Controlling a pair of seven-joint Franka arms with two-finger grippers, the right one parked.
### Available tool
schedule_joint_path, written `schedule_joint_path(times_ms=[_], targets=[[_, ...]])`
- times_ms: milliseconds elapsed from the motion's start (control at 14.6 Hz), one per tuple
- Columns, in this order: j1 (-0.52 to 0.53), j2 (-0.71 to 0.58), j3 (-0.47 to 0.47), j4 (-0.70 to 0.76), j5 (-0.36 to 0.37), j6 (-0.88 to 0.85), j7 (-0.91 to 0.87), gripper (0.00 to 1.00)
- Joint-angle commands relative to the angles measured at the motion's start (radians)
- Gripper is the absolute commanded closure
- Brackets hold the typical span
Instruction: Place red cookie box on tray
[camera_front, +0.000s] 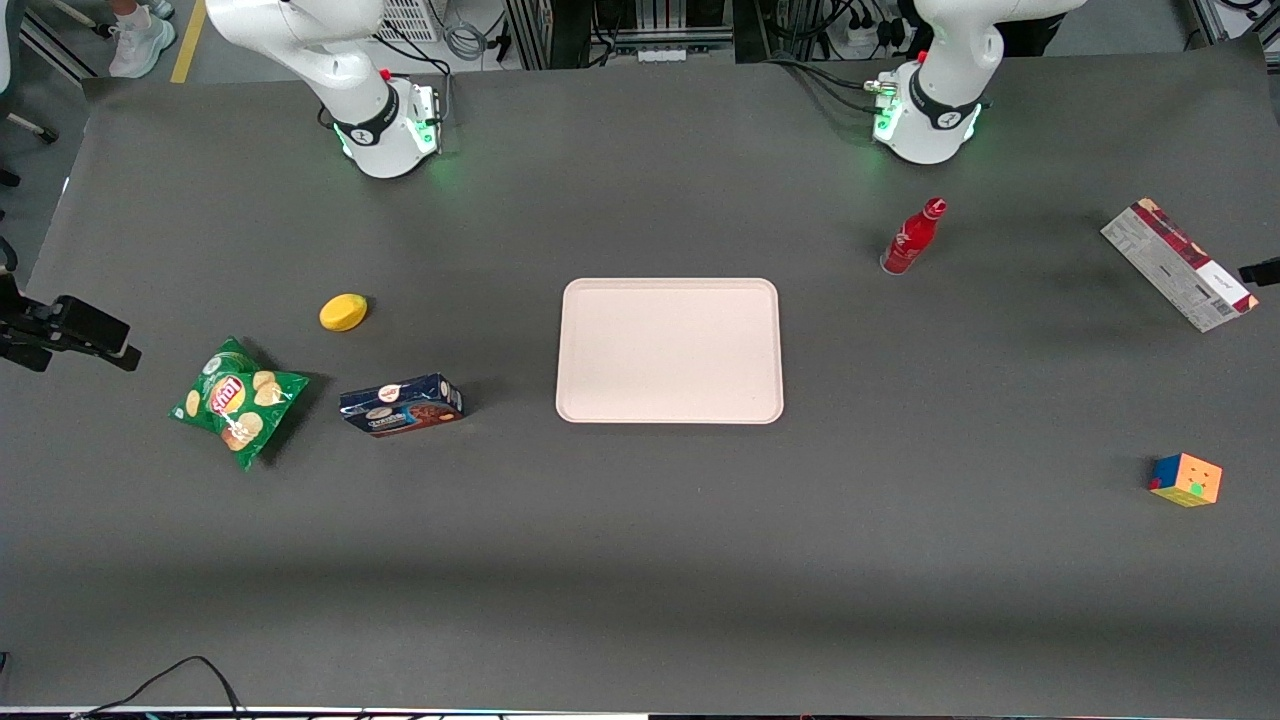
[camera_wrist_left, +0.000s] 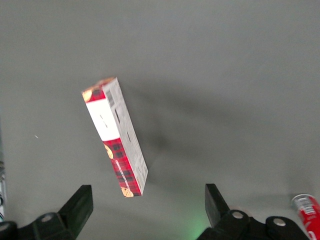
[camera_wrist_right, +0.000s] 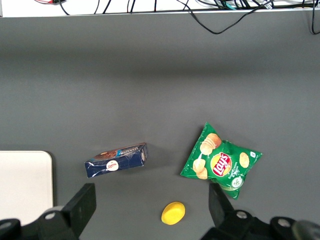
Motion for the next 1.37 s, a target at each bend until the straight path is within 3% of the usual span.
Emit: schedule_joint_path(times_ms=[0,205,410,546,1093,1298], targets=[[-0.010,-0.136,0.049,-0.254,0.011,0.178,0.013,0.00],[-0.010,-0.161,0.100,-0.373,0.031,0.304,0.018,0.00],[-0.010,-0.160,0.169,-0.474,0.063,0.545,0.175,0.00],[-0.009,-0.155,0.180,-0.529,0.062,0.655,0.183,0.00],[0.048,-0.127,0.200,-0.569,0.046,0.760,0.189,0.00],[0.056,-0.075,0.200,-0.569,-0.023,0.763,0.214,0.00]])
